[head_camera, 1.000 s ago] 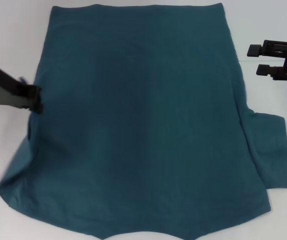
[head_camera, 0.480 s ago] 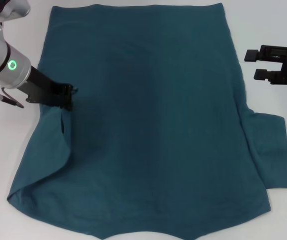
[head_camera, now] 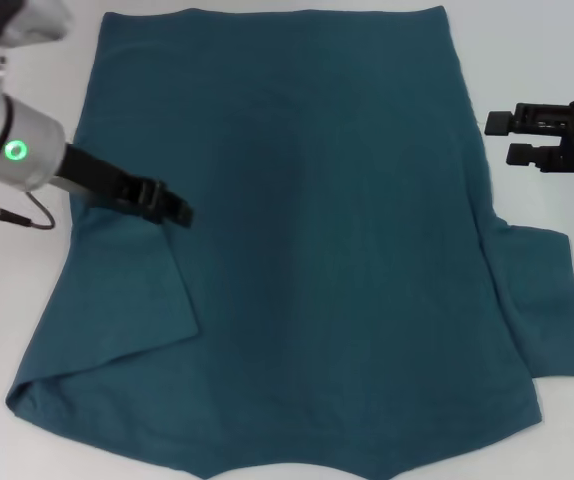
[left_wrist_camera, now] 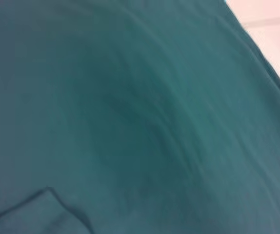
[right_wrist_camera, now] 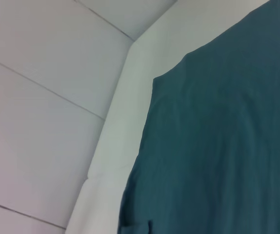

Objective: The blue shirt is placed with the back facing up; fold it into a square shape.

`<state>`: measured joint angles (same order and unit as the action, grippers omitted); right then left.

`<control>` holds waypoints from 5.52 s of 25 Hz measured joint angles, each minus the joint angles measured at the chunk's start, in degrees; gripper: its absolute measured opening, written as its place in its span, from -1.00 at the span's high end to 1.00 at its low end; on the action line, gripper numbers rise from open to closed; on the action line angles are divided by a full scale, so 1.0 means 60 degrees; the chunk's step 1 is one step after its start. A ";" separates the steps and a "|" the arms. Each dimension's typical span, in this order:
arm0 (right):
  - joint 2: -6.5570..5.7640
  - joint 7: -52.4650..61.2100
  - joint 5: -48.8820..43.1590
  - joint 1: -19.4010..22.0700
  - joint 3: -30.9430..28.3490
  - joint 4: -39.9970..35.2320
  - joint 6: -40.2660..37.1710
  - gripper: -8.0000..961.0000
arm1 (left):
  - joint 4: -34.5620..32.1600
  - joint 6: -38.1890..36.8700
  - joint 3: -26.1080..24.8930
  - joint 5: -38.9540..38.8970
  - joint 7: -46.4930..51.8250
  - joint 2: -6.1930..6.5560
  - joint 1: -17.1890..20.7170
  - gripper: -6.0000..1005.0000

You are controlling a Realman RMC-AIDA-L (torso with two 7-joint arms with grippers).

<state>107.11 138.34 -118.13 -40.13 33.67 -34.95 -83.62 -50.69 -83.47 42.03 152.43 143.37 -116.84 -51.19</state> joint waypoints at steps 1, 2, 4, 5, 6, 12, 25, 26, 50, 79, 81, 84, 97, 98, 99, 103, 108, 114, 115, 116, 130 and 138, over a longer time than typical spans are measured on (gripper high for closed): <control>-0.0012 -0.0121 0.0000 0.0006 0.0067 -0.0025 -0.0012 -0.72 | -0.0295 -0.0018 -0.0079 -0.0308 -0.0036 -0.0040 0.0289 0.42; -0.0029 -0.0265 0.0000 0.0009 0.0162 -0.0043 -0.0040 -0.72 | -0.0486 -0.0072 -0.0120 -0.0642 -0.0128 -0.0046 0.0517 0.37; -0.0078 -0.0704 -0.0001 0.0018 0.0384 -0.0080 -0.0189 -0.72 | -0.0722 -0.0372 -0.0172 -0.1445 -0.0579 -0.0034 0.1039 0.28; -0.0104 -0.0916 -0.0006 0.0023 0.0445 -0.0090 -0.0270 -0.72 | -0.0753 -0.0674 -0.0188 -0.1901 -0.1019 -0.0009 0.1314 0.24; -0.0122 -0.1124 -0.0013 0.0022 0.0501 -0.0096 -0.0367 -0.72 | -0.0752 -0.1111 -0.0181 -0.2379 -0.1664 -0.0004 0.1567 0.20; -0.0285 -0.1434 -0.0581 0.0039 0.0579 -0.0240 -0.0643 -0.72 | -0.1017 -0.2627 0.0012 -0.3178 -0.5363 -0.0476 0.2902 -0.19; -0.0752 0.0162 -0.2575 0.0954 0.0199 -0.1298 -0.2371 -0.72 | -0.0953 -0.2072 0.0041 -0.3417 -0.4787 -0.0808 0.3047 -0.75; -0.0778 0.0337 -0.2687 0.1033 0.0057 -0.1371 -0.2376 -0.72 | -0.0934 -0.1925 0.0041 -0.3430 -0.4764 -0.0833 0.3001 -0.75; -0.0379 0.0198 -0.3252 0.1206 -0.0352 -0.0430 0.0083 -0.72 | -0.0928 -0.0609 0.0069 -0.3448 -0.4689 -0.1138 0.2964 -0.75; 0.0195 0.0380 -0.3651 0.0652 -0.0045 0.0256 0.1450 -0.72 | -0.0810 -0.0099 0.0057 -0.3448 -0.4663 -0.1151 0.2976 -0.75; 0.0188 0.0447 -0.3659 0.0648 -0.0045 0.0269 0.1451 -0.72 | -0.0810 -0.0095 0.0056 -0.3448 -0.4662 -0.1151 0.2978 -0.75; 0.0204 0.0509 -0.3661 0.0645 -0.0038 0.0272 0.1453 -0.70 | -0.0809 -0.0059 0.0055 -0.3448 -0.4662 -0.1151 0.2979 -0.75; 0.0315 0.0595 -0.3711 0.0567 -0.0031 0.0274 0.1753 -0.45 | -0.0706 -0.0033 0.0055 -0.3459 -0.4661 -0.1151 0.2955 -0.75; 0.0314 0.0595 -0.3712 0.0566 -0.0030 0.0274 0.1755 -0.43 | -0.0706 -0.0033 0.0056 -0.3460 -0.4662 -0.1151 0.2953 -0.75; 0.0314 0.0594 -0.3715 0.0565 -0.0030 0.0274 0.1754 -0.41 | -0.0707 -0.0033 0.0055 -0.3461 -0.4661 -0.1151 0.2953 -0.75; 0.0311 0.0591 -0.3731 0.0565 -0.0006 0.0274 0.1754 -0.25 | -0.0707 -0.0016 0.0056 -0.3462 -0.4662 -0.1151 0.2950 -0.75; 0.0311 0.0598 -0.3749 0.0565 0.0087 0.0274 0.1788 0.24 | -0.0707 -0.0007 0.0056 -0.3463 -0.4662 -0.1151 0.2927 -0.75; 0.0304 0.0588 -0.3755 0.0596 0.0244 0.0268 0.1794 0.69 | -0.0707 -0.0004 0.0056 -0.3463 -0.4661 -0.1151 0.2926 -0.75; 0.0301 0.0551 -0.3760 0.0607 0.0263 0.0242 0.1794 0.72 | -0.0707 -0.0004 0.0056 -0.3463 -0.4662 -0.1151 0.2933 -0.75; 0.0300 0.0461 -0.3763 0.0619 0.0280 0.0208 0.1795 0.75 | -0.0707 -0.0004 0.0056 -0.3463 -0.4662 -0.1151 0.2947 -0.75; 0.0152 -0.0240 -0.3720 0.0991 -0.0023 -0.0380 0.2250 0.92 | -0.0708 -0.0005 0.0056 -0.3462 -0.4539 -0.1125 0.3077 -0.75; -0.0220 -0.0208 -0.3740 0.0795 -0.0091 -0.0582 0.2031 0.92 | -0.0761 -0.0006 0.0041 -0.3462 -0.4362 -0.1093 0.3065 -0.75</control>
<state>105.79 137.09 -140.57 -35.36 33.13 -38.44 -71.43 -55.25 -83.50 42.27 131.66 117.20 -123.40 -32.79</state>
